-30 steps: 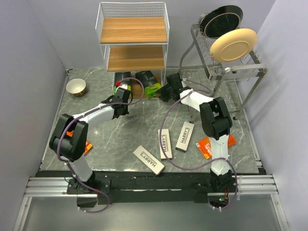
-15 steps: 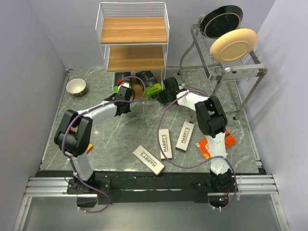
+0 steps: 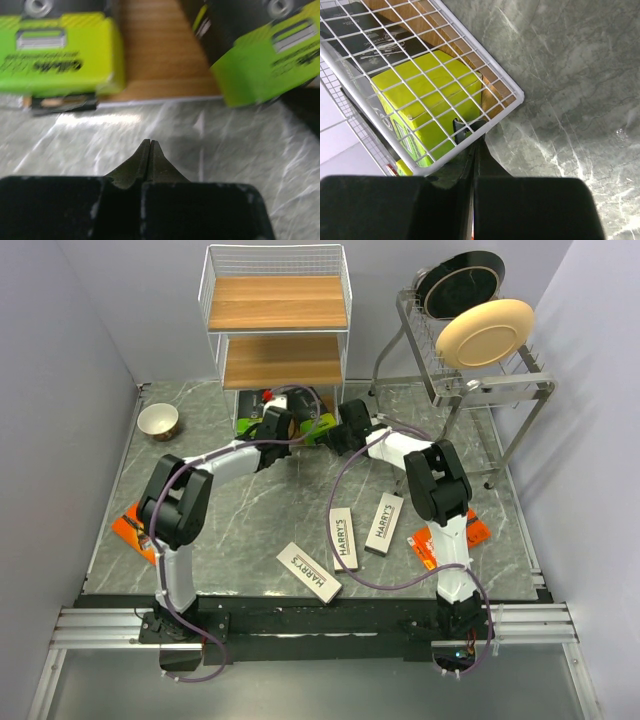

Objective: Place and organize the shaving razors onto the shelf

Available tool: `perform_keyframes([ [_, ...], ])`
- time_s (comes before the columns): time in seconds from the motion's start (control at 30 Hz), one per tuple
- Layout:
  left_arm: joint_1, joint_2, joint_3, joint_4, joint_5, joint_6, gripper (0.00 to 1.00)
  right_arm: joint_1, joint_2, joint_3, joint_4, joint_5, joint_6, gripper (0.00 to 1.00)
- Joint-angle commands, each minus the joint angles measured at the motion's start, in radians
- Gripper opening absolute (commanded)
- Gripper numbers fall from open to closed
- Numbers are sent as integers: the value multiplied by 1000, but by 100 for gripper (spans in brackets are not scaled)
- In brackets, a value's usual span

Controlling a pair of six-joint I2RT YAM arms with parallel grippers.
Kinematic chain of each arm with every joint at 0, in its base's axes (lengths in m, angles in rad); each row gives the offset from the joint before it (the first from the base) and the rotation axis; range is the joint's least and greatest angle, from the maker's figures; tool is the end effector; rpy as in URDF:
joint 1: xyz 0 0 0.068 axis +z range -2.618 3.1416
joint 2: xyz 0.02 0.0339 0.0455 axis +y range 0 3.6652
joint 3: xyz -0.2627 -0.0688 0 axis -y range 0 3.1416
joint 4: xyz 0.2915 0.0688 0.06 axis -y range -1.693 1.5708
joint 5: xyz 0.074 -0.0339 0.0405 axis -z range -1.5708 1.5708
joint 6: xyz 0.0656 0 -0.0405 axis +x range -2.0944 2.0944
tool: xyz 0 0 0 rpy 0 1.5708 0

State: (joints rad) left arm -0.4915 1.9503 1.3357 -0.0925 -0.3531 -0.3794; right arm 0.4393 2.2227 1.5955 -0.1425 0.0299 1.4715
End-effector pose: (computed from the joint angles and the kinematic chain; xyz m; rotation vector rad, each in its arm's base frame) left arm 0.4455 -0.2127 0.1504 -0.0579 2.2265 -0.0725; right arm 0.4994 0.2325 0.1027 1.2599 2.1881 0.8512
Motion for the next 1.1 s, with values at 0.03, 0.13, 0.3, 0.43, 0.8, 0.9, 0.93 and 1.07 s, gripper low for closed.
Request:
perform_keyframes([
  [0.03,-19,45,62,85,-12,11,1,22,-34,-22,17,19,19,0],
  [0.13,-22,64,75,85,-35,14,1,38,-29,-23,17,13,29,0],
  [0.3,-22,59,68,128,-70,39,1,67,-21,-31,6,-4,53,0],
  [0.43,-13,50,39,143,-70,37,1,99,-17,-19,-3,-2,73,0],
  [0.8,-4,117,97,211,-89,76,1,85,-47,-58,12,7,49,0],
  [0.9,-2,170,152,191,-104,83,1,81,-47,-57,12,8,49,0],
  [0.93,-2,180,161,185,-115,79,1,82,-49,-57,12,7,50,0],
  [1.07,-4,225,189,197,-106,85,1,82,-51,-63,14,1,55,0],
])
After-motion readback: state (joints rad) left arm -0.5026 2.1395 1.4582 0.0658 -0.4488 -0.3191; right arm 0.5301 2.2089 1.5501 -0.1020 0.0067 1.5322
